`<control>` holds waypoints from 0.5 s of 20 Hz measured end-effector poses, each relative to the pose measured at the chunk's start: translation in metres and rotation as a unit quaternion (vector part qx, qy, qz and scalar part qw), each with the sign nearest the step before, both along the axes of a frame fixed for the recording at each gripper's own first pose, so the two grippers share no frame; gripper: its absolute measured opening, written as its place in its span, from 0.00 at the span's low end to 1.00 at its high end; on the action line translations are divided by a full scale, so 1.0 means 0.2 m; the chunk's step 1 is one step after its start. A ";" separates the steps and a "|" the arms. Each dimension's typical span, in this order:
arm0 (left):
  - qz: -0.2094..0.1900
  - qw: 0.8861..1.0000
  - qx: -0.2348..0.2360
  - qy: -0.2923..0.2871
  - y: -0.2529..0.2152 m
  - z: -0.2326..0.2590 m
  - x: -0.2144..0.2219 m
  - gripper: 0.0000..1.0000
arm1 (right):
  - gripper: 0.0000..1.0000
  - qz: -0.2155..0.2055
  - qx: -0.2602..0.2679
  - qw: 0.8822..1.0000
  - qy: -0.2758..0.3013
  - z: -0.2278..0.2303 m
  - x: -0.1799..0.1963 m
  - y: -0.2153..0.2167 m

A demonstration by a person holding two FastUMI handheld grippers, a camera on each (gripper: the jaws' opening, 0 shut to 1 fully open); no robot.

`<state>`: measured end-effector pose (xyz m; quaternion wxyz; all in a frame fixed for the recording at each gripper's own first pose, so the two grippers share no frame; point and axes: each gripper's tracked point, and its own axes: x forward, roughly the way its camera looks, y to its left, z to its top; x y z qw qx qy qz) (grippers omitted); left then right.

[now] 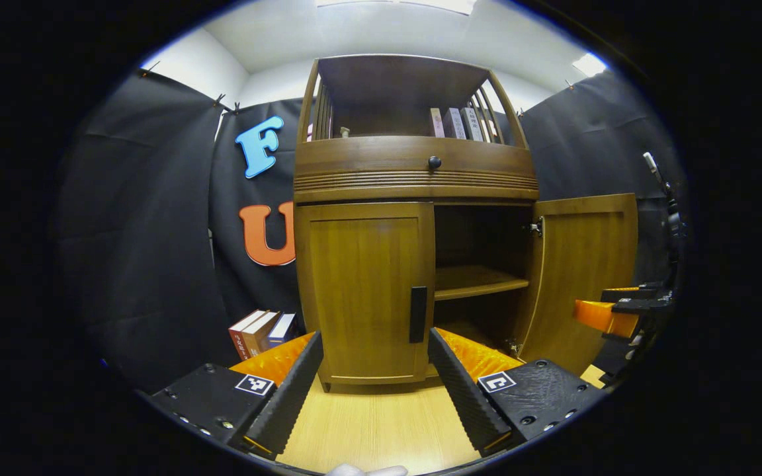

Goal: Open the right door of the double-door shoe cabinet with the right hand, and open the left door with the left hand.

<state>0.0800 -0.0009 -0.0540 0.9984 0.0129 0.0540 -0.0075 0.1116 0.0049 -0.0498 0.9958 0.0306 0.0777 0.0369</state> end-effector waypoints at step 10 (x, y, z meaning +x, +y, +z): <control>-0.029 0.999 -0.011 -0.025 -0.22 -0.08 0.72 1.00 | 1.00 -0.006 -0.029 1.000 -0.002 0.08 0.06 -0.04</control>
